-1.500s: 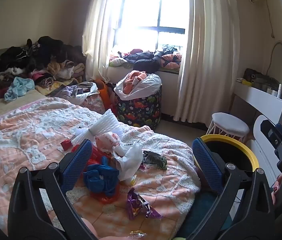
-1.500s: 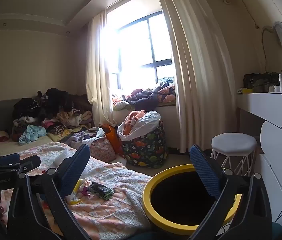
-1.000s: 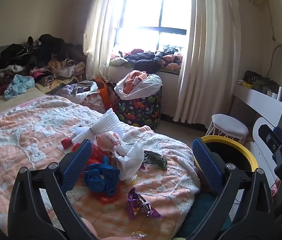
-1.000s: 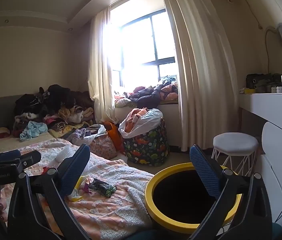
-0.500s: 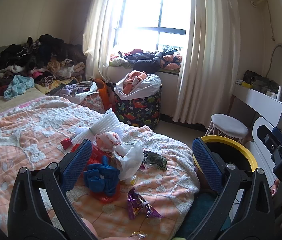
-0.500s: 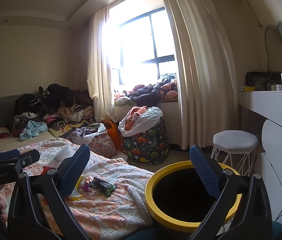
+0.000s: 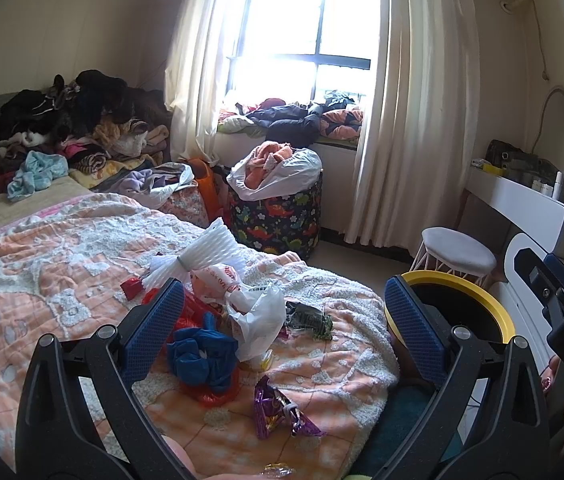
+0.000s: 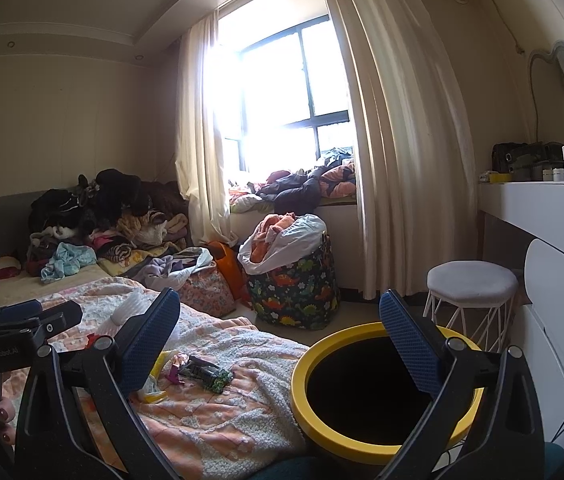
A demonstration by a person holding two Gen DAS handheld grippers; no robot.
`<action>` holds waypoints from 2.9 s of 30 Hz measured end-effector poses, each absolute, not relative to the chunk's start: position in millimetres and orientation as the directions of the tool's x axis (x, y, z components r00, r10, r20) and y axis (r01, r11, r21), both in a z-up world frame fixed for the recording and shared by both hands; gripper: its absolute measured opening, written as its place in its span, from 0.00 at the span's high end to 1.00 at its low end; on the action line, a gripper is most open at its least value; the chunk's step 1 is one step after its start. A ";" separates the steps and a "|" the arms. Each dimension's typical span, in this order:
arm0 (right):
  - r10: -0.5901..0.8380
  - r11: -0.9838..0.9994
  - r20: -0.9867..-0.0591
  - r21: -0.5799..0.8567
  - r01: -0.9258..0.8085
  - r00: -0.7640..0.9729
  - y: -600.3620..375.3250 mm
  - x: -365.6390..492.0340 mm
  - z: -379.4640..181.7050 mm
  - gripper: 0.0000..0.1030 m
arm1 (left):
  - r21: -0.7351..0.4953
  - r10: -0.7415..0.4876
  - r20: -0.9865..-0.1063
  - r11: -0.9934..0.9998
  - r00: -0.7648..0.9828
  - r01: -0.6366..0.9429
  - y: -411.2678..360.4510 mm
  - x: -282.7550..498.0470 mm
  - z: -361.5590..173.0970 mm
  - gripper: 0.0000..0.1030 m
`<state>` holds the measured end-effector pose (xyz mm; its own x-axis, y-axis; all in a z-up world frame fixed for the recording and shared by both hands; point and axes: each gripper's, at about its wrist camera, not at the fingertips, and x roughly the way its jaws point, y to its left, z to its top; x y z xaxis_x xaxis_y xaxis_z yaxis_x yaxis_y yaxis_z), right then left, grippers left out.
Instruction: Collect trash
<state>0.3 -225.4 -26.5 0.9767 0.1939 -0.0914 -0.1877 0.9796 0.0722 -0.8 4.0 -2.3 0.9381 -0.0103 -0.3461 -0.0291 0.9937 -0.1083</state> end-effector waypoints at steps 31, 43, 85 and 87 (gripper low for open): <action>0.405 0.914 -0.181 0.041 -0.404 0.896 -173.2 6.0 -29.8 0.05 | -0.139 0.070 -0.343 0.982 0.937 -0.124 35.7 1.0 -0.7 0.11; 0.540 0.829 -0.305 0.033 -0.558 0.784 -122.1 10.2 -32.3 0.05 | -0.181 0.166 -0.354 0.953 0.920 -0.242 87.1 -2.2 -6.1 0.11; 0.638 0.722 -0.610 0.263 -0.640 0.469 -48.9 166.3 -93.3 0.48 | -0.281 -0.152 -0.626 0.959 0.765 -0.039 98.9 54.3 -98.0 0.70; 0.637 0.727 -0.614 0.278 -0.628 0.466 -48.9 167.2 -96.9 0.52 | -0.264 -0.145 -0.637 0.964 0.757 -0.038 97.5 57.5 -99.6 0.72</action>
